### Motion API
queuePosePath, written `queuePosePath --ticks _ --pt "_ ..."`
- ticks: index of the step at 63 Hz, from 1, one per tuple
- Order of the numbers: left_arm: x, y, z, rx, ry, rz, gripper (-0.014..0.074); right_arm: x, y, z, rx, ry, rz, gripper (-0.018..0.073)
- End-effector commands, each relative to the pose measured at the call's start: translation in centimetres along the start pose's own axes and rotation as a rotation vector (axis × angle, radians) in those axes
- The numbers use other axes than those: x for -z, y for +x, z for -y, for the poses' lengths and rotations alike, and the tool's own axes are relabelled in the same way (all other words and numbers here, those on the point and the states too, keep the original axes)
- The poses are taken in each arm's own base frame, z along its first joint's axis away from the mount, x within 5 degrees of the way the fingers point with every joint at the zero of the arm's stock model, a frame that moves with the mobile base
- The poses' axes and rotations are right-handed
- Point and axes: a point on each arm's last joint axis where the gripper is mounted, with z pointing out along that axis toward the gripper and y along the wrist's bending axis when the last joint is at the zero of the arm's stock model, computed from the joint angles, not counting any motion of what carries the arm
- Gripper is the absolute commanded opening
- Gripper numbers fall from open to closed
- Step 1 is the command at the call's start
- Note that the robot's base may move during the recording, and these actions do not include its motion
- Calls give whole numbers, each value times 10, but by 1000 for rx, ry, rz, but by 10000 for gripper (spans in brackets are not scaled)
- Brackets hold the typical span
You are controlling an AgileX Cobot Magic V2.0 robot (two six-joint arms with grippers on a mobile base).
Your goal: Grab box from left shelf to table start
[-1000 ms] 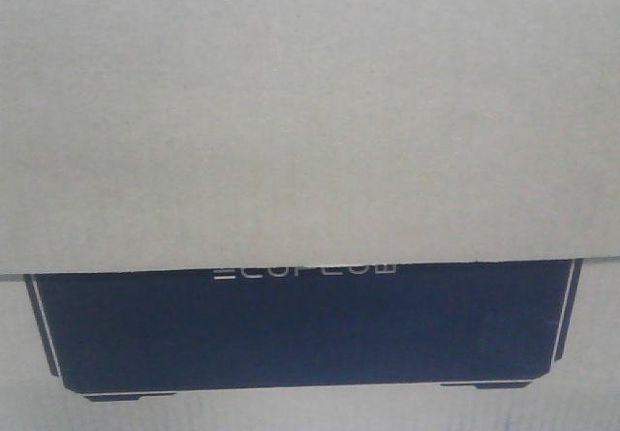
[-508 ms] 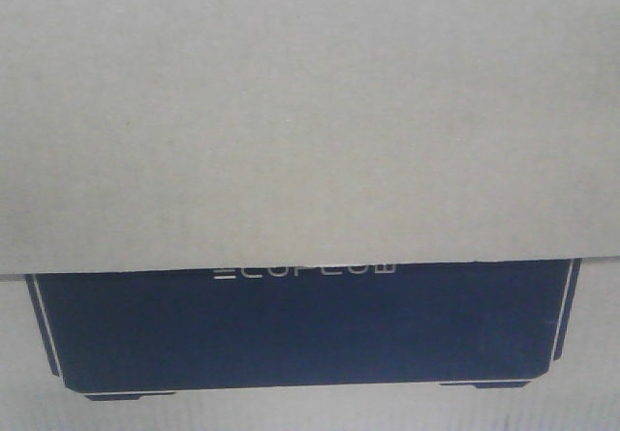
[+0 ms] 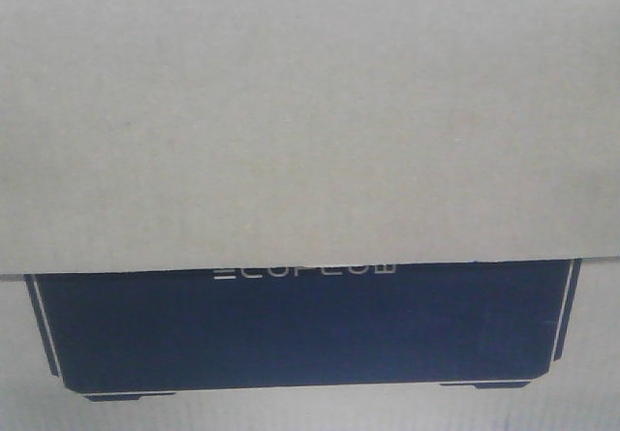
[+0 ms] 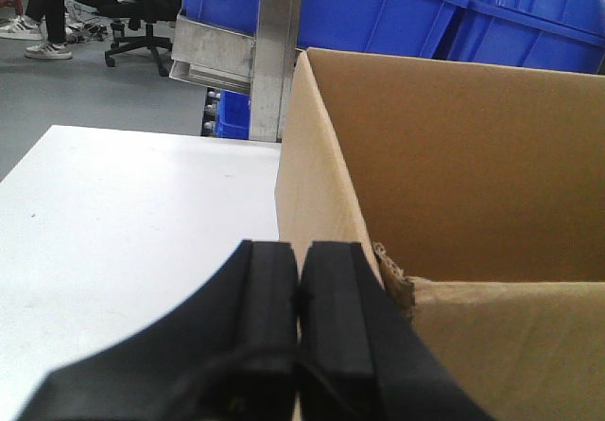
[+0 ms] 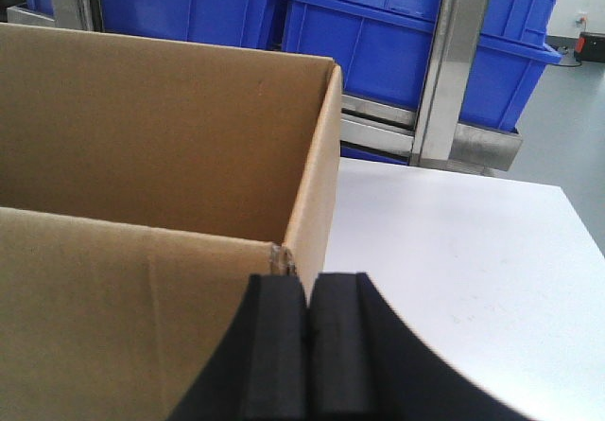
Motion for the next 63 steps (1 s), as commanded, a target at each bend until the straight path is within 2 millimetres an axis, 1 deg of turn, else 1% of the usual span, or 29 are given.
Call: queuePosePath --ticks 1,24,28,33,40,50,56,63 --pt "2 -16 0 16 4 111 -12 2 -16 2 14 21 107 56" --pt "2 -16 0 16 4 111 -12 2 -16 2 14 21 105 56" --pt "1 -13 0 26 5 105 -12 2 -16 2 14 21 105 56" --pt "-3 -2 0 23 -6 80 -12 2 -16 2 14 21 105 56" --pt "-7 19 -3 26 -52 69 -12 2 -16 2 14 21 105 56" --pt "-15 50 -7 28 -107 111 -12 2 -16 2 14 21 105 56" --pt "-21 71 -9 28 -117 136 -12 2 -16 2 14 21 105 56" --pt "-25 90 -11 28 -127 159 -12 2 -16 2 14 21 105 56"
